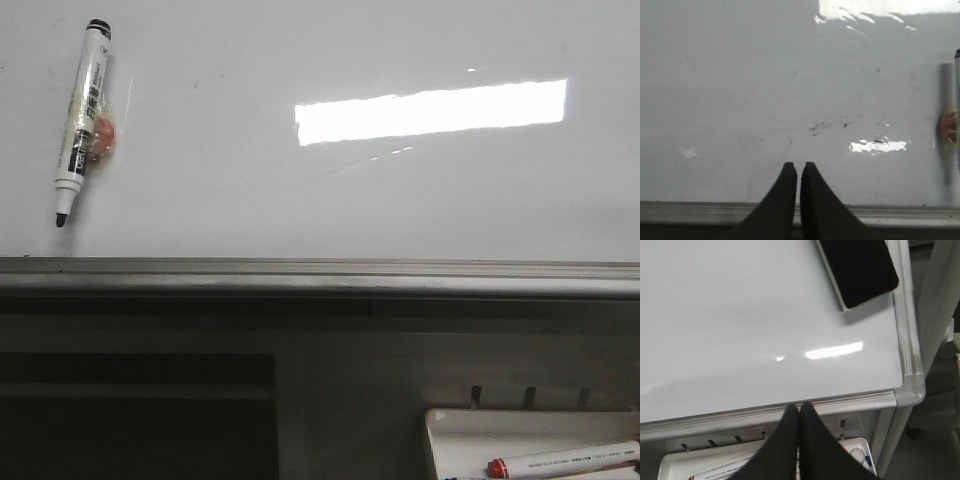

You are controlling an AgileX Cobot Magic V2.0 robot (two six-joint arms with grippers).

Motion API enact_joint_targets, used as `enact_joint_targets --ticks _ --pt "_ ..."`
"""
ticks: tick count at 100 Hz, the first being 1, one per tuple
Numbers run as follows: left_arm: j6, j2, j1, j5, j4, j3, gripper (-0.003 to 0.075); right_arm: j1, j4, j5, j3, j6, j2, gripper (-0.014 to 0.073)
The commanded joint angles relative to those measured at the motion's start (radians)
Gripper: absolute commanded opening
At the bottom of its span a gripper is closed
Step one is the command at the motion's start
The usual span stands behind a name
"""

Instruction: Write number 2 on whiteboard

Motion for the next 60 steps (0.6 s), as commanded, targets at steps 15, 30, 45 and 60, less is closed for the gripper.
enact_joint_targets --ticks 15,30,45,60 --pt "0.071 0.156 -0.031 -0.216 -0.119 -0.077 0.0589 0.018 0.001 -0.065 -0.032 0.001 0.015 -0.0060" --pt "0.068 0.215 -0.031 -0.348 -0.194 -0.073 0.0661 0.065 -0.002 -0.080 0.010 0.001 0.015 -0.0060" --pt "0.068 0.264 -0.031 -0.513 -0.198 -0.073 0.0567 0.072 -0.005 -0.140 0.060 0.001 0.018 -0.0060" --pt "0.070 0.304 -0.038 -0.585 -0.161 -0.075 0.0454 0.072 -0.005 -0.160 0.062 0.001 0.018 -0.0060"
